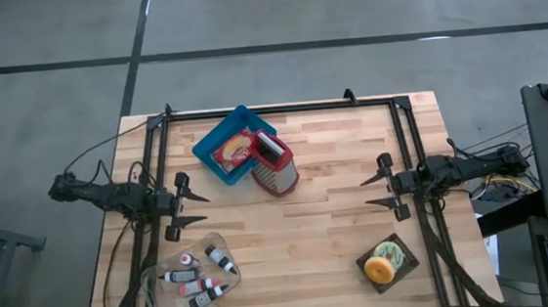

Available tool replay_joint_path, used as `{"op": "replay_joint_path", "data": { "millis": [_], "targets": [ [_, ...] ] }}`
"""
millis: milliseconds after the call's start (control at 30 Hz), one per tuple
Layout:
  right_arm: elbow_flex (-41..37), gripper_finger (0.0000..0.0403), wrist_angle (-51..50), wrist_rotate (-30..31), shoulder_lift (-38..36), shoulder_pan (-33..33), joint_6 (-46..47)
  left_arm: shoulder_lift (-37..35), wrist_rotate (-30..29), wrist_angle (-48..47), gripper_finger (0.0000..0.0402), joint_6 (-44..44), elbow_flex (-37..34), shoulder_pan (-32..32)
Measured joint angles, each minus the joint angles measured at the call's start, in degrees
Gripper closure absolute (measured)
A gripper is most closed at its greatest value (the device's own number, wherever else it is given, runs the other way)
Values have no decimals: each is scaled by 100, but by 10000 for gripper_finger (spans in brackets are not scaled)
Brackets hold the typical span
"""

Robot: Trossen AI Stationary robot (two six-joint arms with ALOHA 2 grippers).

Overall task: Pick & Place Food Item
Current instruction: Return to Home Position

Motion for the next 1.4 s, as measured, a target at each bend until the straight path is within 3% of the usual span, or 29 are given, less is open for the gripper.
{"op": "replay_joint_path", "data": {
  "millis": [400,733,900,1200,1400],
  "targets": [
    [0,170,1,0,535,0,26,-4,0,12,181,18,0,0],
    [0,170,260,2,1166,0,664,-2,-39,-30,181,138,0,0],
    [0,170,739,6,1011,0,417,-2,-39,-32,181,152,0,-2],
    [0,170,259,73,-16,0,128,11,-33,-98,181,22,9,-4],
    [13,170,201,330,-55,-11,-20,17,-24,-104,181,29,9,-4]
  ]
}}
